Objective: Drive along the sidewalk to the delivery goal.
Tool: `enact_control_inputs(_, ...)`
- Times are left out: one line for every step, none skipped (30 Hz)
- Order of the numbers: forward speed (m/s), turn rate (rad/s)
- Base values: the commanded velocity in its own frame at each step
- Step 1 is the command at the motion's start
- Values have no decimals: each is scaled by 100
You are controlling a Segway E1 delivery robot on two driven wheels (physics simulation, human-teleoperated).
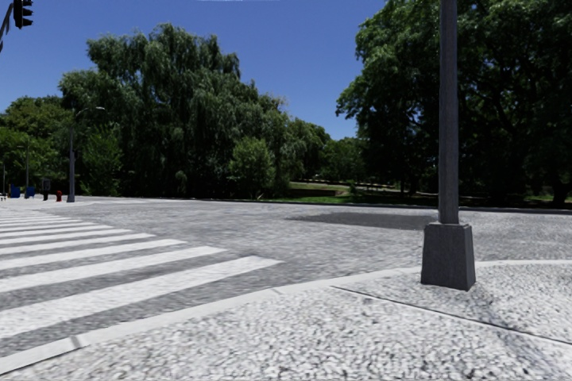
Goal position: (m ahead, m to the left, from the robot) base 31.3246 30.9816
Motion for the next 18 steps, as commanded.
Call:
enact_control_inputs(200, 66)
enact_control_inputs(200, 67)
enact_control_inputs(200, 67)
enact_control_inputs(200, 67)
enact_control_inputs(200, 67)
enact_control_inputs(200, 70)
enact_control_inputs(200, 77)
enact_control_inputs(200, 81)
enact_control_inputs(200, 81)
enact_control_inputs(200, 82)
enact_control_inputs(200, 82)
enact_control_inputs(200, 82)
enact_control_inputs(200, 82)
enact_control_inputs(200, 82)
enact_control_inputs(200, 82)
enact_control_inputs(200, 82)
enact_control_inputs(194, 81)
enact_control_inputs(184, 81)
